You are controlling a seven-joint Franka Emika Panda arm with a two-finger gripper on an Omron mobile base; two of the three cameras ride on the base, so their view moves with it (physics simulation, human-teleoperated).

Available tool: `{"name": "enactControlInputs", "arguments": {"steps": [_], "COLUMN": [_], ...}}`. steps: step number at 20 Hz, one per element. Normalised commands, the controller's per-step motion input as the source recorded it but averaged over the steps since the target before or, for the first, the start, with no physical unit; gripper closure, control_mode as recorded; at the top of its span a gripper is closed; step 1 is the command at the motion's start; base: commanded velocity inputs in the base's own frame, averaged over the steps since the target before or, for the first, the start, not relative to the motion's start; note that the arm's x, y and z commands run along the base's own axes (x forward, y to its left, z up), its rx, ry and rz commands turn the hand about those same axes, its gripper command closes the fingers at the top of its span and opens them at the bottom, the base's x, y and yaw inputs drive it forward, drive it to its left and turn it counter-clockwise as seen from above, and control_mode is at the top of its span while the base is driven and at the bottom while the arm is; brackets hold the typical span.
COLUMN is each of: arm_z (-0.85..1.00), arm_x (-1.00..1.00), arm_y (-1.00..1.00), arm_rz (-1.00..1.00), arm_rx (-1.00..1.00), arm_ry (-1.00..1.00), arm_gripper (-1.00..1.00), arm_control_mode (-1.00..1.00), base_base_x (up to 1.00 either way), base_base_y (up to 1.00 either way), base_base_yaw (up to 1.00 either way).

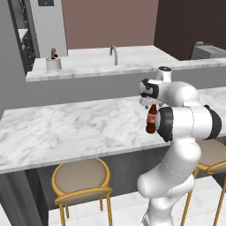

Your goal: Place the large bottle from the dining counter next to the other large bottle outside the sink, and place the small bottle from the dining counter next to the other small bottle inside the sink.

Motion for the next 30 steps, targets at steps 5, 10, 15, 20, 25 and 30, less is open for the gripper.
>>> {"name": "enactControlInputs", "arguments": {"steps": [5, 10, 15, 20, 25, 30], "arm_z": [0.0, 0.0, 0.0, 0.0, 0.0, 0.0], "arm_x": [0.0, 0.0, 0.0, 0.0, 0.0, -0.01], "arm_y": [0.0, 0.0, 0.0, 0.0, 0.0, 0.0], "arm_rz": [0.0, 0.0, 0.0, 0.0, 0.0, 0.0], "arm_rx": [0.0, 0.0, 0.0, 0.0, 0.0, 0.0], "arm_ry": [0.0, 0.0, 0.0, 0.0, 0.0, 0.0], "arm_gripper": [-1.0, -1.0, -1.0, 1.0, 1.0, 1.0], "arm_control_mode": [-1.0, -1.0, -1.0, -1.0, -1.0, -1.0], "base_base_x": [0.0, 0.0, 0.0, 0.0, 0.0, 0.0], "base_base_y": [0.0, 0.0, 0.0, 0.0, 0.0, 0.0], "base_base_yaw": [0.0, 0.0, 0.0, 0.0, 0.0, 0.0]}}
